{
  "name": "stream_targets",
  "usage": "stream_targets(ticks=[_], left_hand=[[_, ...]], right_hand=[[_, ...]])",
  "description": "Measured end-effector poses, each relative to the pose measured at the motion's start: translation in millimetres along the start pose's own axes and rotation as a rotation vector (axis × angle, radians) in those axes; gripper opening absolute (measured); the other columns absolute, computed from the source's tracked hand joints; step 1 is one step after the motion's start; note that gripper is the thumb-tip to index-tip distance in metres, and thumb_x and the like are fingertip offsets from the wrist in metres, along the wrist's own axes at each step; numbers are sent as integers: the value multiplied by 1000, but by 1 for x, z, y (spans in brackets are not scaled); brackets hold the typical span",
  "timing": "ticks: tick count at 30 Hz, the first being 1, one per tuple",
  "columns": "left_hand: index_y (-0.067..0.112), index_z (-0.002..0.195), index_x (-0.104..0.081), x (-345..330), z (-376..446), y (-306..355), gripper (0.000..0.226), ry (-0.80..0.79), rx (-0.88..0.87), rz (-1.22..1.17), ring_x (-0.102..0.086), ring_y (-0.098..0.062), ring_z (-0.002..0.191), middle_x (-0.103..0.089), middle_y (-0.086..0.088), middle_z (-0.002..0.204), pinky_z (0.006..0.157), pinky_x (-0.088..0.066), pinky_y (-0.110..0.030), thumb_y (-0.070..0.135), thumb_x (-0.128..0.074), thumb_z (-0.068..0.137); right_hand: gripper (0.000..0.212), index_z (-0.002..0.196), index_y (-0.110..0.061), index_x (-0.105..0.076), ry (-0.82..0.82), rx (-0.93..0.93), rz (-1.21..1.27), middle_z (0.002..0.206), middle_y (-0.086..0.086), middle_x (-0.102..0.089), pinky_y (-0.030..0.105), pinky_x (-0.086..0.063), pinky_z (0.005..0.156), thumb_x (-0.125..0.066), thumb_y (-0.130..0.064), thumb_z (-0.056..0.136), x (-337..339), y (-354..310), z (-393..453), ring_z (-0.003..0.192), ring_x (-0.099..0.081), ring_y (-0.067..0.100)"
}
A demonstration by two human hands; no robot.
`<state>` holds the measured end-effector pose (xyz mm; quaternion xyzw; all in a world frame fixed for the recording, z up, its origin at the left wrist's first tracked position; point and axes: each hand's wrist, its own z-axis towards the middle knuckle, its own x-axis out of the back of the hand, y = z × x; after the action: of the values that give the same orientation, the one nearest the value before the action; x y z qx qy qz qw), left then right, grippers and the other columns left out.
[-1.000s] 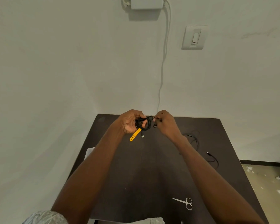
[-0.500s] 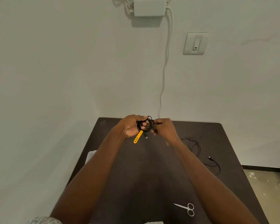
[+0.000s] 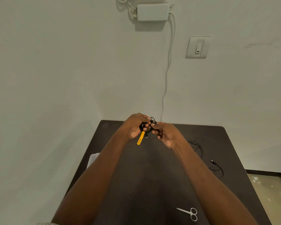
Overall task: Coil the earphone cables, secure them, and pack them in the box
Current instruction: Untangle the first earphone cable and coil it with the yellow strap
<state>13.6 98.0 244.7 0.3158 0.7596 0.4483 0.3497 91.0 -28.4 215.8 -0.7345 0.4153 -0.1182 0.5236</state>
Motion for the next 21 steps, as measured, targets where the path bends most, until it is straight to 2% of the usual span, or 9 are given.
stream_targets(ticks=[3, 6, 8, 10, 12, 14, 18, 21], left_hand=[[-1, 87, -55, 3, 2, -3, 8, 29, -7, 17, -51, -13, 50, -55, -17, 70, 40, -41, -21, -9, -55, 90], [-2, 90, -56, 8, 2, -4, 3, -2, 31, 57, -56, -14, 53, -58, -18, 75, 45, -47, -22, -5, -57, 91], [-1, 90, -56, 12, 2, -2, 4, -35, 82, 88, -60, -15, 51, -63, -16, 71, 48, -51, -24, -3, -55, 93], [0, 90, -56, 15, 2, -1, 5, -61, 127, 128, -63, -16, 51, -67, -15, 69, 52, -54, -25, -1, -54, 94], [-1, 92, -58, 18, 2, -1, 5, -85, 167, 162, -67, -17, 56, -68, -17, 75, 55, -56, -27, 0, -54, 95], [-1, 91, -59, 20, 2, 1, 6, -117, 187, 191, -68, -17, 58, -70, -17, 78, 57, -57, -27, 2, -54, 95], [-1, 87, -60, 19, -1, 5, 13, -219, 213, 203, -67, -16, 63, -69, -19, 91, 61, -57, -28, 2, -52, 96], [2, 85, -55, 16, -2, 4, 10, -183, 217, 246, -69, -21, 68, -69, -22, 91, 64, -58, -32, 1, -54, 95]], right_hand=[[9, 81, -13, -65, 8, 5, -15, 63, -5, -60, 17, -29, 48, -65, -6, 87, 1, -2, -1, 52, -49, 2], [10, 81, -11, -64, -9, 26, -45, 62, -4, -53, 17, -28, 46, -63, -4, 87, 3, -1, -2, 50, -43, 3], [11, 88, -10, -63, -29, 60, -76, 64, -2, -55, 17, -29, 47, -61, 0, 87, 4, 0, -4, 50, -42, 3], [25, 105, -11, -60, -39, 93, -108, 68, -1, -60, 19, -31, 49, -62, 4, 85, 7, -1, -5, 52, -44, 5], [39, 117, -12, -55, -42, 105, -170, 74, 3, -60, 20, -32, 50, -65, 5, 83, 9, -4, -4, 54, -45, 8], [44, 120, -12, -53, -39, 109, -245, 81, 6, -61, 21, -34, 51, -66, 5, 83, 8, -6, -4, 57, -46, 9], [41, 119, -16, -50, -13, 192, -386, 93, 6, -69, 21, -42, 65, -66, 2, 85, 8, -6, -7, 73, -59, 12], [41, 120, -14, -47, -16, 269, -475, 84, 3, -66, 27, -45, 78, -63, 3, 86, 8, 1, -7, 80, -60, 14]])
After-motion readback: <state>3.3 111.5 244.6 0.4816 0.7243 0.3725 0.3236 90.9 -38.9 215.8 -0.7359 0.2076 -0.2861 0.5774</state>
